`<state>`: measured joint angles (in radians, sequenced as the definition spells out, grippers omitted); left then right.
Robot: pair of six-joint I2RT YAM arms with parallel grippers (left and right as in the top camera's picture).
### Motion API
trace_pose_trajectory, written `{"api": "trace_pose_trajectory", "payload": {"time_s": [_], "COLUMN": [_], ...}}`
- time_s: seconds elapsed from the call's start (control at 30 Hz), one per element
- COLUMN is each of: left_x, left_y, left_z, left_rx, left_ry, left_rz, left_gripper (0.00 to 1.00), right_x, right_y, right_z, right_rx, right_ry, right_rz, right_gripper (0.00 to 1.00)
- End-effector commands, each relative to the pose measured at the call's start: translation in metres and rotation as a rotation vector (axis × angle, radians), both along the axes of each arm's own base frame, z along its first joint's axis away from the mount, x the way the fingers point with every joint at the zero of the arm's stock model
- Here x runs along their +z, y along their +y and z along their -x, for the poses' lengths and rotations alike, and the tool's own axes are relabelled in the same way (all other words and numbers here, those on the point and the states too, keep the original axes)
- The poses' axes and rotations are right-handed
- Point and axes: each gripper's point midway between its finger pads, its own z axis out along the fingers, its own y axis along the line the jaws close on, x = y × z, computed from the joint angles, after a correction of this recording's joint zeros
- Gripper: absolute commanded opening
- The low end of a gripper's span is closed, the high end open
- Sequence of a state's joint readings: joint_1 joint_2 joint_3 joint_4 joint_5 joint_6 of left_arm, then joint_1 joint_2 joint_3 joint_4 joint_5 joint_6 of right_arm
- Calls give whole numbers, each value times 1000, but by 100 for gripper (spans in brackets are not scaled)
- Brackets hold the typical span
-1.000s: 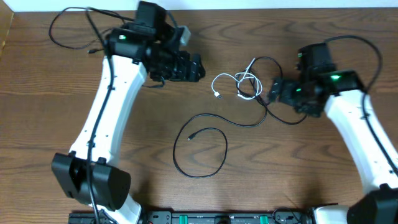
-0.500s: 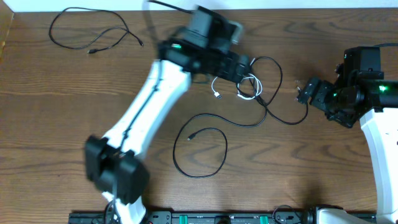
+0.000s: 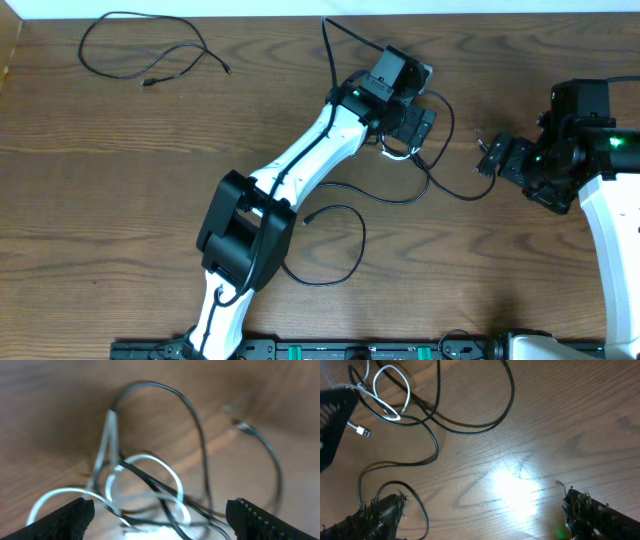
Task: Untangle cables
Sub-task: 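Reach the left gripper to the central tangle and grasp the white cable, then lift the white cable up and pull it toward the top-left with the left gripper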
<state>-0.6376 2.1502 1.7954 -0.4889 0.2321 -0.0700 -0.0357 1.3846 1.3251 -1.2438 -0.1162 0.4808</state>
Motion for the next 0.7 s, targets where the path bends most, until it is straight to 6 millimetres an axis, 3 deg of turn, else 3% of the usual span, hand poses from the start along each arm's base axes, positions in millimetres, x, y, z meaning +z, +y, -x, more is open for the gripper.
{"api": "trace_pose_trajectory", "payload": {"time_s": [0.0,0.07,0.3,0.4,0.53,0.67], "left_x": [-13,-12,-7,-15,-41,-40], "left_y": [11,10,5,6,7,5], "left_z": [-17,-22,-29,-28,-26,-28], "left_rx": [35,21,18,17,14,15], "left_ry": [-68,-103,-138,-125,-85,-94], "left_rz": [-83,-91,-69,-78,-108,-101], "left_gripper": [90,87,50,50,50,50], "right_x": [4,4,4,4,3,3], "right_y": [-1,-1,-1,-1,-1,-1], "right_z": [-2,-2,-2,-2,-1,0], "right_rx": [12,12,12,12,12,12], "right_ry": [-11,-12,-12,-11,-8,-5], "right_rz": [4,4,4,4,4,4], "right_gripper": [99,99,99,99,99,99]}}
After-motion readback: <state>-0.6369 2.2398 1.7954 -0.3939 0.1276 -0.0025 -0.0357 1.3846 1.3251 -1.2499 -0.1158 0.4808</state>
